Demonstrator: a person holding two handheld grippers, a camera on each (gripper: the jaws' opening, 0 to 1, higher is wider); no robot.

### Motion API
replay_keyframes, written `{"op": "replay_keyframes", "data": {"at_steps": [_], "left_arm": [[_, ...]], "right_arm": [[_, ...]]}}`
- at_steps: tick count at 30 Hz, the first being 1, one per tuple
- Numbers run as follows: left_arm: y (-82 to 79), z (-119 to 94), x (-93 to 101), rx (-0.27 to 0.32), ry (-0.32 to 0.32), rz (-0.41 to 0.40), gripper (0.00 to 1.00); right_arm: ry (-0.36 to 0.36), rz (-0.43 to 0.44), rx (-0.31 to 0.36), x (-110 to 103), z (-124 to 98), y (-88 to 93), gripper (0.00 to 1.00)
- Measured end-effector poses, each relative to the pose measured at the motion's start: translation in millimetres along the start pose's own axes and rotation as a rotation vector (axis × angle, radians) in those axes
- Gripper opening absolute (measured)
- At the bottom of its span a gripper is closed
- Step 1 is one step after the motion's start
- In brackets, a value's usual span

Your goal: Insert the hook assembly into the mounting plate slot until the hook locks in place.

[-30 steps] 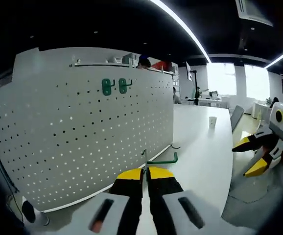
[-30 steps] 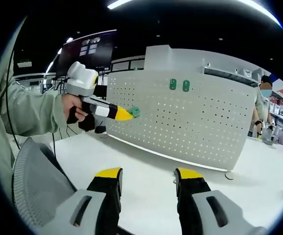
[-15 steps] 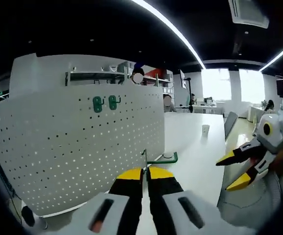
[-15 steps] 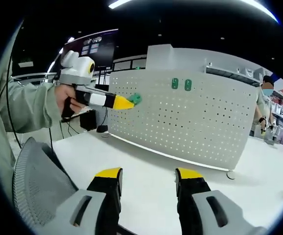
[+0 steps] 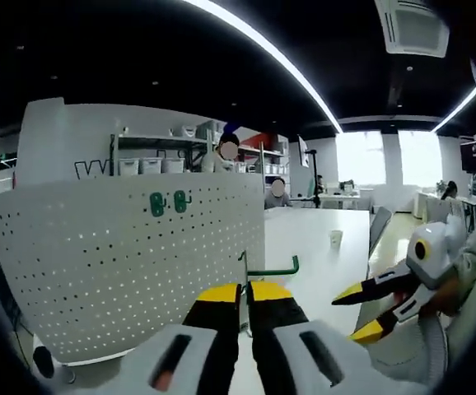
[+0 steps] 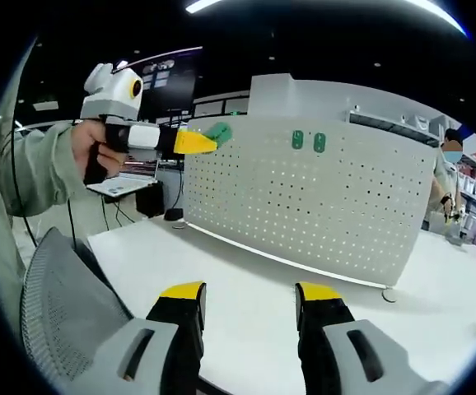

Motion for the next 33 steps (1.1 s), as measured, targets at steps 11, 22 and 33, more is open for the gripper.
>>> {"op": "replay_keyframes", "data": {"at_steps": [11, 22, 33], "left_arm": [[4.1, -8.6, 7.1, 0.044, 0.024, -0.153, 0.03], [-4.7, -17.1, 14.5, 0.1, 0.036, -0.195, 0.03], [-15.2, -25.9, 13.2, 0.147, 0.02, -0.167, 0.03]], "right_arm": [[-0.009, -0.004, -0.002, -1.3, 0.6, 0.3, 0.42], [-0.047, 0.044, -0.015, -2.1, -0.8, 0.2, 0.42], [-0.088, 0.174, 0.013, -0.6, -10.3, -12.4, 0.43]]}}
Point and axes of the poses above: the point that each gripper's makers call its tool centre point, and the gripper's own axes: z roughly forward along the fingers, x roughly to its right, y roughly out of its underside, the point moved 9 cm from there along -z, roughly backward along the fingers, and after that the axes turned 5 degrees about x, right-handed, at the moved point
